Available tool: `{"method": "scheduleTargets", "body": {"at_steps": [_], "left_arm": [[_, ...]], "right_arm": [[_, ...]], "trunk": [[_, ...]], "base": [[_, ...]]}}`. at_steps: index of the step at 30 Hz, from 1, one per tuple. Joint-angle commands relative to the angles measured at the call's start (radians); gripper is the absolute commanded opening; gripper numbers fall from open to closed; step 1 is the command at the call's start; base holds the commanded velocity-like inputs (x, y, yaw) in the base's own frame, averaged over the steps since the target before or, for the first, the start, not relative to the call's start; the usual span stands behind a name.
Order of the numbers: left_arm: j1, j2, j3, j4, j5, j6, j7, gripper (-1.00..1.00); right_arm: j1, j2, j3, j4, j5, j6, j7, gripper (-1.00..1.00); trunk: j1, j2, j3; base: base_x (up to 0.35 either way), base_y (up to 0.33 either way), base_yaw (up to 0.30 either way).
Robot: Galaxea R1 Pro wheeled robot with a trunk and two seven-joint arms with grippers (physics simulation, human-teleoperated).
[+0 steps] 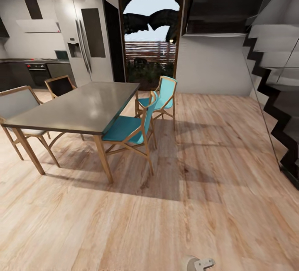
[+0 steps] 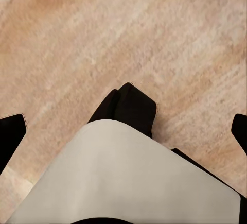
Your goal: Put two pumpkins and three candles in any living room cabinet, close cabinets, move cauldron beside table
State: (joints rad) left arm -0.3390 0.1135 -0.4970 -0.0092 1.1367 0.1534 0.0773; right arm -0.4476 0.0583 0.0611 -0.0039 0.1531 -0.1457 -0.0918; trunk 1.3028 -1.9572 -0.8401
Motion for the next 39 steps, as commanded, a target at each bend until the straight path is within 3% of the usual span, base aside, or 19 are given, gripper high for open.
{"method": "scheduleTargets", "body": {"at_steps": [1, 24, 39], "left_arm": [[0.0, 0.0, 0.0, 0.0, 0.0, 0.0, 0.0, 1.0], [0.0, 0.0, 0.0, 0.0, 0.0, 0.0, 0.0, 1.0], [0.0, 0.0, 0.0, 0.0, 0.0, 0.0, 0.001, 1.0]], "right_arm": [[0.0, 0.0, 0.0, 0.0, 0.0, 0.0, 0.0, -1.0], [0.0, -0.004, -0.001, -0.009, 0.006, 0.005, -0.009, -1.0], [0.0, -0.002, 0.0, -0.008, 0.011, 0.008, -0.01, -1.0]], "trunk": [[0.0, 0.0, 0.0], [0.0, 0.0, 0.0], [0.0, 0.0, -0.009]], "base": [[0.0, 0.0, 0.295], [0.0, 0.0, 0.291], [0.0, 0.0, 0.19]]}}
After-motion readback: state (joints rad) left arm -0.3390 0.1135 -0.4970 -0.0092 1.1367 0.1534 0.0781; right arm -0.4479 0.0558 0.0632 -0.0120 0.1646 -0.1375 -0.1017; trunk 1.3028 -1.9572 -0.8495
